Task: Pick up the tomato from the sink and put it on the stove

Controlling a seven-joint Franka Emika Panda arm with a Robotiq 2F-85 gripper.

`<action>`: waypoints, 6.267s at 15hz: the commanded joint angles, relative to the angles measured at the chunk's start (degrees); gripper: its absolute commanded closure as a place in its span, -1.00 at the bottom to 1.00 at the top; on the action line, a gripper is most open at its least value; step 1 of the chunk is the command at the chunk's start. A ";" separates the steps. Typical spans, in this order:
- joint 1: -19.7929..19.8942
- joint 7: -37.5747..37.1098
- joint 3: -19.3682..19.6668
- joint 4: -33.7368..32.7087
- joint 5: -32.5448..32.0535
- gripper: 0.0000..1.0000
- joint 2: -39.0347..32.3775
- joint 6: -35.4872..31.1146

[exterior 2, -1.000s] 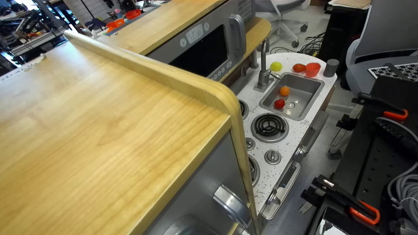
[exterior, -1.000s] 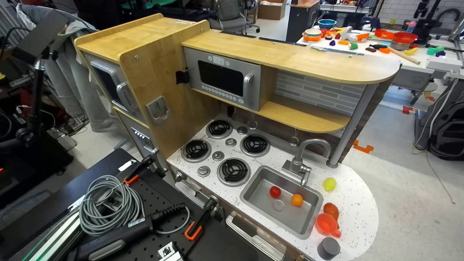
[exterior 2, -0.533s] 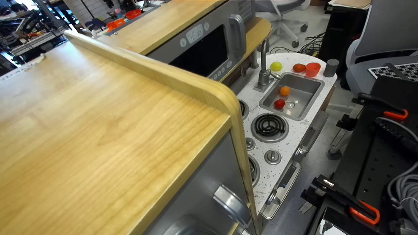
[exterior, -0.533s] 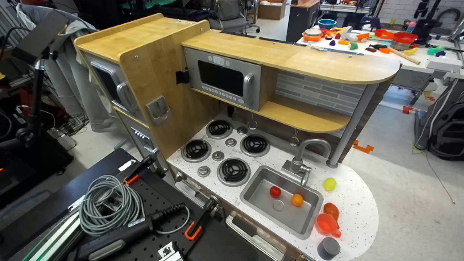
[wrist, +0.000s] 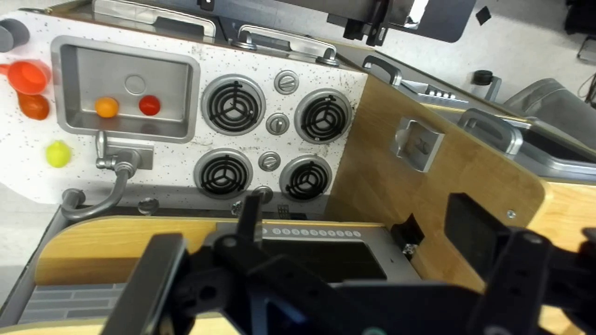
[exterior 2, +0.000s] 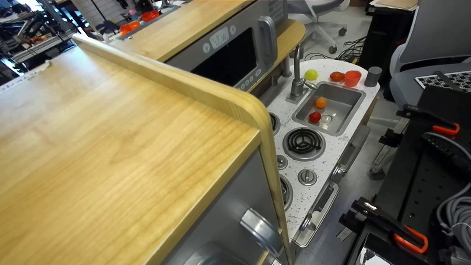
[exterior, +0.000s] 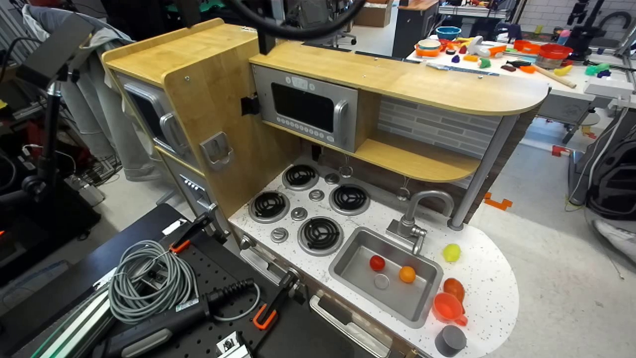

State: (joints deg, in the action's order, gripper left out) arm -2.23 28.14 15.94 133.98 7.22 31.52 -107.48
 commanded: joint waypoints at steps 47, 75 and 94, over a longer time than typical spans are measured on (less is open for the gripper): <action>12.85 -24.24 -5.45 -35.34 -14.17 -1.00 -90.30 -41.33; 11.99 -21.22 -7.08 -54.16 -15.10 -1.00 -104.52 -35.86; 11.70 -18.55 -9.11 -52.13 -15.28 -0.60 -105.87 -48.19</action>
State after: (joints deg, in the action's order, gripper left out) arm 9.09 8.09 8.28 80.90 -7.54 -74.83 -152.81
